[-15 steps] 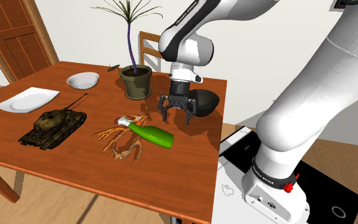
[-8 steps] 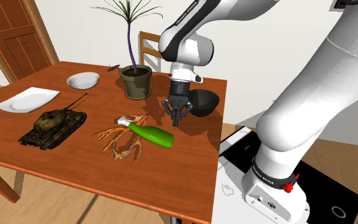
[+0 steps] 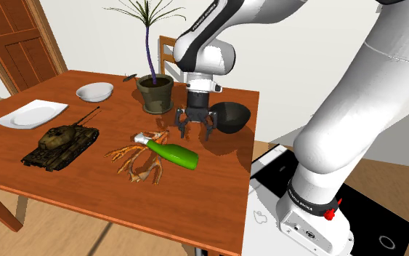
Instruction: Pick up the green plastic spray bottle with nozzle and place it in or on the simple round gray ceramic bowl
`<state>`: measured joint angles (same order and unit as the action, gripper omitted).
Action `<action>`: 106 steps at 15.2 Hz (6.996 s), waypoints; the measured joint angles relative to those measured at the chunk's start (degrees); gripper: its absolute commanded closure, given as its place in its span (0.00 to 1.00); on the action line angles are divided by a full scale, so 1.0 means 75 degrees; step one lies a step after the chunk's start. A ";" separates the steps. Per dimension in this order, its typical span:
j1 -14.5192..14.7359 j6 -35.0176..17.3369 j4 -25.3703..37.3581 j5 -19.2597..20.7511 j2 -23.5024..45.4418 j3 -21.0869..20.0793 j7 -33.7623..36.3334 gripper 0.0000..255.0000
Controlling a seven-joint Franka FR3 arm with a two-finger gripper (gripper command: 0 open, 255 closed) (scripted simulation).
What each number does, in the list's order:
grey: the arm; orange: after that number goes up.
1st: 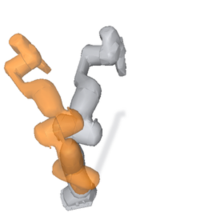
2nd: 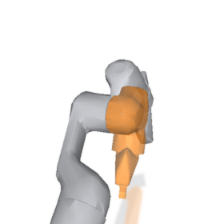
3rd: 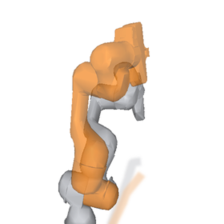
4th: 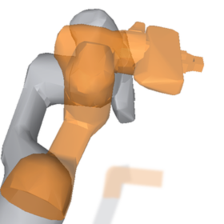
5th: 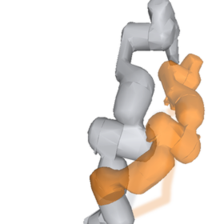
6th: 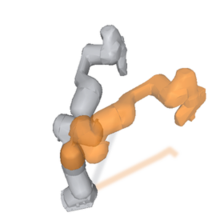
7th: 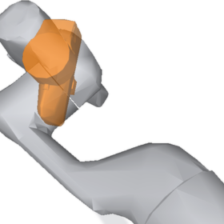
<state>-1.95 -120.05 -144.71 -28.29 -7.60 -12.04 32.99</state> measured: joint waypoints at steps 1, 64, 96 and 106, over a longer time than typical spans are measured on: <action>0.0106 -0.0185 0.0170 0.0162 0.0153 -0.0088 -0.0483 0.00; 0.1152 -0.0749 0.2105 0.1673 -0.0053 -0.1038 -0.5633 1.00; -0.0850 0.1124 0.2173 0.2323 -0.0879 0.2157 -1.0196 1.00; -0.0835 0.0158 0.1568 0.2208 -0.0494 0.2177 -1.0440 1.00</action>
<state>-8.21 -118.87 -132.95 -11.74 -11.30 4.29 -45.31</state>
